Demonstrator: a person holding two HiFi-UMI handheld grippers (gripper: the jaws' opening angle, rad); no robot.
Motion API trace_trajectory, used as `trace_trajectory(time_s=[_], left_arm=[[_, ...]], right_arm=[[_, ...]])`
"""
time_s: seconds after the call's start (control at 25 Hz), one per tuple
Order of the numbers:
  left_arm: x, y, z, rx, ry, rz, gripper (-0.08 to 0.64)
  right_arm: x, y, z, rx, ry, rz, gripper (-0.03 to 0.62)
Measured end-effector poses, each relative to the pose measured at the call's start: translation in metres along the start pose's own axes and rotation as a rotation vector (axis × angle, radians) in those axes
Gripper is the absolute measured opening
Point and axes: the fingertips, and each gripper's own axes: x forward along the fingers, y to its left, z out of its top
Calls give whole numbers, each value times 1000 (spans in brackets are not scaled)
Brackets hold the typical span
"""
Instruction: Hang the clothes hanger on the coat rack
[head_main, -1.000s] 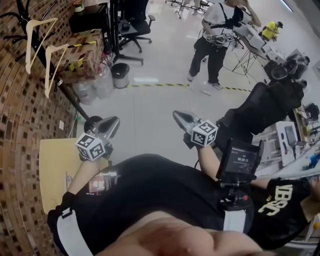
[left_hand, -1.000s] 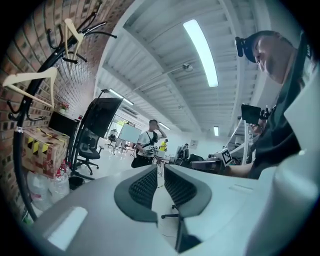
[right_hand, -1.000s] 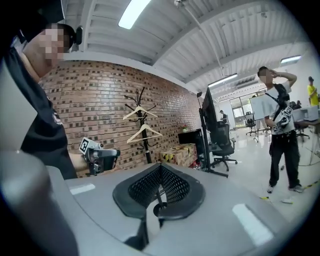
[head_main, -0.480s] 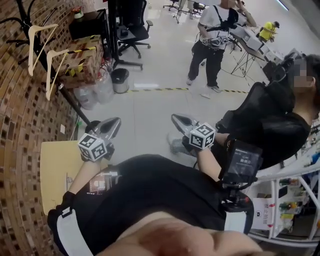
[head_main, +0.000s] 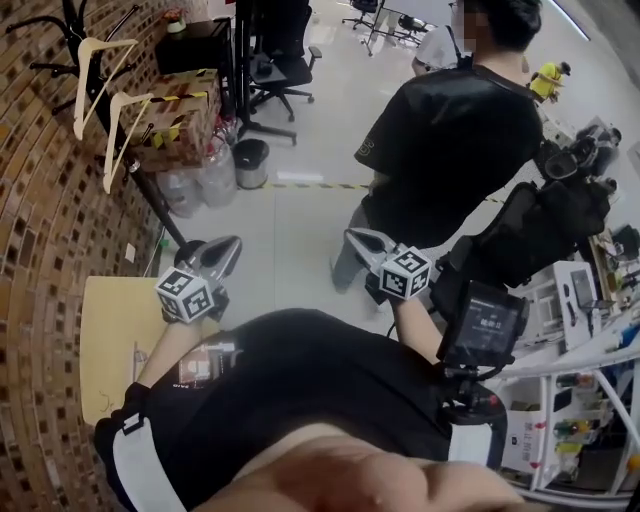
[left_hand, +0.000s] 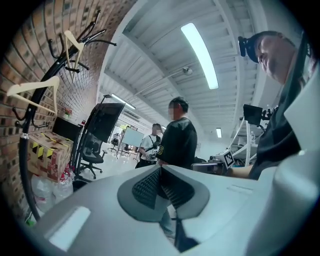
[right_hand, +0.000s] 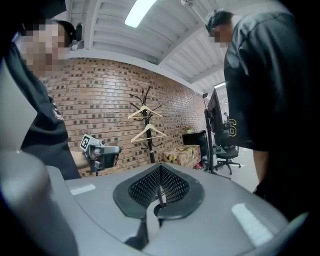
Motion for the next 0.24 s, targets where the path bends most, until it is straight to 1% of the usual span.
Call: trace_trajectory(time_s=[0.24], left_arm=[[-13,17,2,-4,-3,16,6]], right_arm=[[16,6,1,-7,9,2,12]])
